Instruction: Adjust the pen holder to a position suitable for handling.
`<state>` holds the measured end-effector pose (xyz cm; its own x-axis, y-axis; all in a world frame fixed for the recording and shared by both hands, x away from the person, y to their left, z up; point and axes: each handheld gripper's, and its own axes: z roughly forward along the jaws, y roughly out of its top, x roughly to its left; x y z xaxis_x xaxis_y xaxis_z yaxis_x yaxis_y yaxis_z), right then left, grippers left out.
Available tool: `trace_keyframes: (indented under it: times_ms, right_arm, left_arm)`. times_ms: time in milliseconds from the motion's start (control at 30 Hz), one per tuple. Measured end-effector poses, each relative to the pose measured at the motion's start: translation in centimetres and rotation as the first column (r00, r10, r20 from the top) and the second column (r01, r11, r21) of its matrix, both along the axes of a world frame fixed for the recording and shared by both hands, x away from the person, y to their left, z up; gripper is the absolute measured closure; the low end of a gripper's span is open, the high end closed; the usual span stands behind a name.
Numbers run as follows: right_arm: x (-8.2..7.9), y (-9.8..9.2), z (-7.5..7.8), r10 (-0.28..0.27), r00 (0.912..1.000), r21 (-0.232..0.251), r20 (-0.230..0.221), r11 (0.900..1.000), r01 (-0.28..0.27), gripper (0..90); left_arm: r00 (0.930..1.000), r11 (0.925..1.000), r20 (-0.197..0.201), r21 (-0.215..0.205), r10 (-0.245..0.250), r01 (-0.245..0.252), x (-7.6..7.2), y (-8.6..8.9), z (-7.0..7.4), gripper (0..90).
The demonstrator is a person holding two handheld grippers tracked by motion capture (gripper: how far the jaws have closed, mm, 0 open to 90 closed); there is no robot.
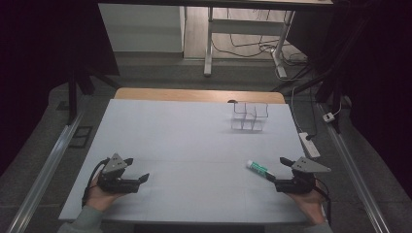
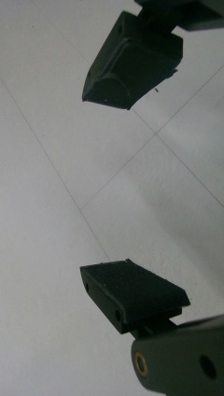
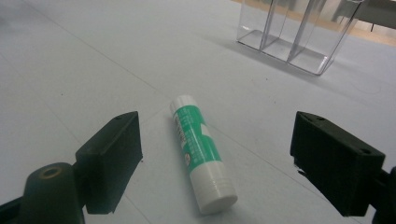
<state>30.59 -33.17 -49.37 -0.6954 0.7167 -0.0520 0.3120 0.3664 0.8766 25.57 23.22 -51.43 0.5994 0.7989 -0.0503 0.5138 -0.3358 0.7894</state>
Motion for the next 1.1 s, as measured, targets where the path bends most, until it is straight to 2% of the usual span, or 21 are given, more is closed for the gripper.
trace_keyframes:
  times_ms: [433, 733, 933, 1100]
  right_arm:
    - [0.2, 0.4, -0.5, 0.007, 0.9999, -0.027, -0.016, 1.0, -0.008, 18.9]
    - [0.3, 0.4, -0.4, 0.001, 0.9999, -0.014, -0.016, 1.0, -0.001, 20.5]
    - [1.2, 0.6, 0.2, -0.024, 0.999, -0.009, -0.038, 1.0, 0.024, 22.7]
    - [1.7, 1.0, 0.8, -0.025, 0.9994, -0.025, -0.026, 0.999, 0.024, 23.1]
  left_arm:
    - [0.9999, 0.9999, -0.01, 0.004, 0.01, -0.01, -0.1, 0.1, 0.0, 15.5]
    - [0.9999, 1.0, -0.011, 0.001, 0.009, -0.009, 0.0, 0.1, 0.0, 15.5]
    - [0.9999, 1.0, -0.011, 0.007, 0.002, -0.002, 0.2, -0.1, -0.1, 15.5]
    - [0.9999, 1.0, -0.012, 0.005, -0.004, 0.004, 0.2, -0.2, -0.1, 15.5]
